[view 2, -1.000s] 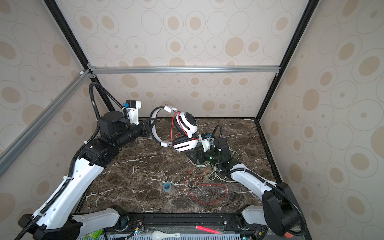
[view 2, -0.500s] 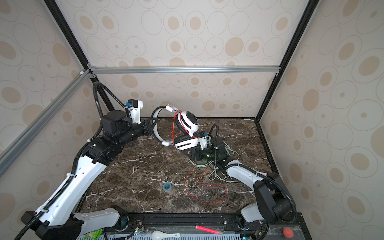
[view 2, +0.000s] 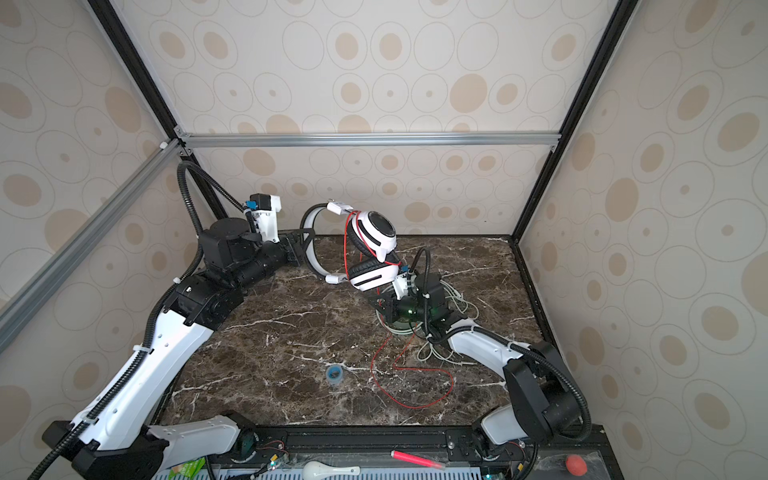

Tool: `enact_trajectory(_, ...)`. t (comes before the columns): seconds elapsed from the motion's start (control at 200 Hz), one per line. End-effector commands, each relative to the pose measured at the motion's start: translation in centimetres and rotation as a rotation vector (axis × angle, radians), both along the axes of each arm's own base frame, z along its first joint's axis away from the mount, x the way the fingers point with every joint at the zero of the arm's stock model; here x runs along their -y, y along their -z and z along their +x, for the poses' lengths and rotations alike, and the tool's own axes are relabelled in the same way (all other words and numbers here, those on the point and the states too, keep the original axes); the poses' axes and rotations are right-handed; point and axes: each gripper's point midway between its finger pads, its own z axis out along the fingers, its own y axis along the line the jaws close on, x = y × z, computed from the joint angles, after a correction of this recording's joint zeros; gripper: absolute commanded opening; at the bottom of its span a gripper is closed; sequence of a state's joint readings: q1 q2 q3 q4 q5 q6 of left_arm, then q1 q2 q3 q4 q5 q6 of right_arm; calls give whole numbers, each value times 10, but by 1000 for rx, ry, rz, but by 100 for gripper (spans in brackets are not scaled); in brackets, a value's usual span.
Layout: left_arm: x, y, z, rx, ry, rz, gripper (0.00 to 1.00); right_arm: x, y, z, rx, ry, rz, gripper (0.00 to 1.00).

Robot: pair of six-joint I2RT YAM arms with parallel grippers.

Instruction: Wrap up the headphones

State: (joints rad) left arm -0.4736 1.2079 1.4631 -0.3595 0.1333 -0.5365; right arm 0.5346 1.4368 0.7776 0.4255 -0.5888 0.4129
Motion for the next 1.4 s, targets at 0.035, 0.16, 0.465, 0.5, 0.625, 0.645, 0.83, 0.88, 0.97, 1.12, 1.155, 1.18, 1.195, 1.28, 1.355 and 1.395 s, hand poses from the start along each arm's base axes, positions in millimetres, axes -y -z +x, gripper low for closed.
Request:
enact_trajectory(0.035, -13, -60, 4, 121, -87, -169, 0, 6, 6, -11, -7, 34, -45, 0)
enact_trajectory(0.16, -23, -60, 13, 117, -155, -204, 0, 12, 13, -24, -3, 43, -110, 0)
enact_trajectory(0.465, -47, -43, 43, 61, -323, -251, 0, 19, 20, -59, 2, 40, -184, 0)
enact_trajectory(0.5, -48, -40, 46, 55, -335, -250, 0, 19, 21, -63, 6, 34, -194, 0)
enact_trajectory(0.625, -54, -32, 57, 37, -384, -237, 0, 18, 21, -73, 16, 21, -219, 0)
enact_trajectory(0.645, -55, -31, 58, 35, -393, -234, 0, 18, 21, -75, 18, 18, -220, 0)
enact_trajectory(0.83, -64, -18, 74, 26, -449, -193, 0, 15, 14, -94, 38, -22, -255, 0)
enact_trajectory(0.88, -66, -14, 79, 23, -463, -182, 0, 14, 11, -101, 46, -44, -273, 0)
enact_trajectory(0.97, -70, -8, 88, 21, -485, -173, 0, 9, 3, -114, 59, -84, -290, 0)
enact_trajectory(1.12, -79, 5, 105, 14, -523, -154, 0, 5, -10, -135, 80, -146, -322, 0)
enact_trajectory(1.155, -81, 7, 108, 12, -529, -149, 0, 4, -13, -139, 84, -157, -330, 0)
enact_trajectory(1.18, -82, 8, 110, 14, -534, -144, 0, 4, -15, -142, 87, -163, -333, 0)
enact_trajectory(1.195, -82, 10, 112, 13, -536, -138, 0, 4, -17, -143, 89, -165, -335, 0)
enact_trajectory(1.28, -85, 15, 119, 16, -548, -101, 0, 3, -27, -150, 112, -180, -347, 0)
enact_trajectory(1.355, -86, 21, 125, 18, -562, -42, 0, 2, -35, -155, 128, -192, -362, 0)
enact_trajectory(1.395, -88, 25, 129, 17, -571, -6, 0, 2, -39, -156, 139, -197, -369, 0)
